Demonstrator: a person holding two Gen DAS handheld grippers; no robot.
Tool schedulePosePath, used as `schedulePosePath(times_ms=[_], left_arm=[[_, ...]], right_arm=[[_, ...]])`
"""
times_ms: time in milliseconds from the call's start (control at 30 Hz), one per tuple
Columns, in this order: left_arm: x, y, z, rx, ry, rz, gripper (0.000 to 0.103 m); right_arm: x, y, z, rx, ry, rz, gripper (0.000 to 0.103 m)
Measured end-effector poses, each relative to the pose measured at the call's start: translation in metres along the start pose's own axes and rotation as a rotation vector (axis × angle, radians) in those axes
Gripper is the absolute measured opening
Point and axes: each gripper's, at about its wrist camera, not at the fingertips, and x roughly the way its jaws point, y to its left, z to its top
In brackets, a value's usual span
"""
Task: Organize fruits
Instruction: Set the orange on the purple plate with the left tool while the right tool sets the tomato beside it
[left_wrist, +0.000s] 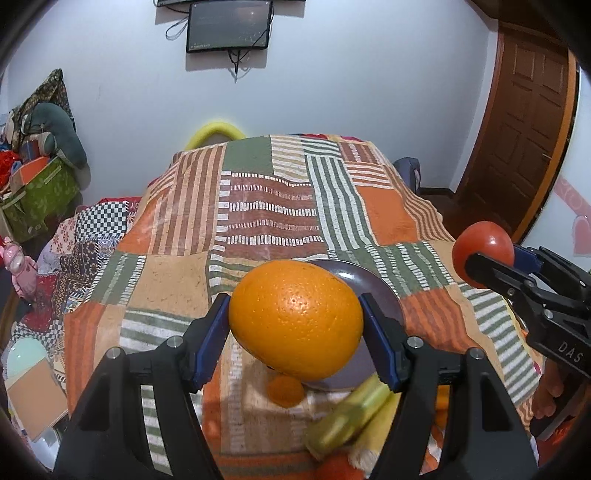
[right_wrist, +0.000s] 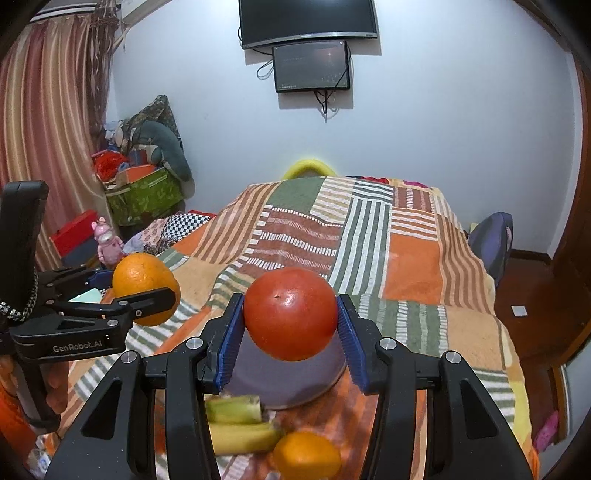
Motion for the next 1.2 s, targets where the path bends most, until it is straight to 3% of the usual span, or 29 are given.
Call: schedulePosePath(times_ms=[167,467,1067,1200], left_arm=[[0.029,0.007,0.01,0.009,0.02,0.024,0.068],[0.071,0.015,0.022,0.005,0.074,-0.009,0.068],[0.143,0.014,0.009,0.052,0.259,-0.067,0.068],[0.161,0.013,0.002,0.053,0.308,-0.074,0.068]], right_arm=[[0.026,-0.004,0.004,-0.006,0.033,0.006,0.046],[0.07,-0.013,0.011,-0.042,0.102,-0.002,0.046],[0.15,-0.018,-0.013,-0.155,0.367,0.089,0.046],[0.171,-0.024,-0.022,-0.169,0.443,0.067,0.046]])
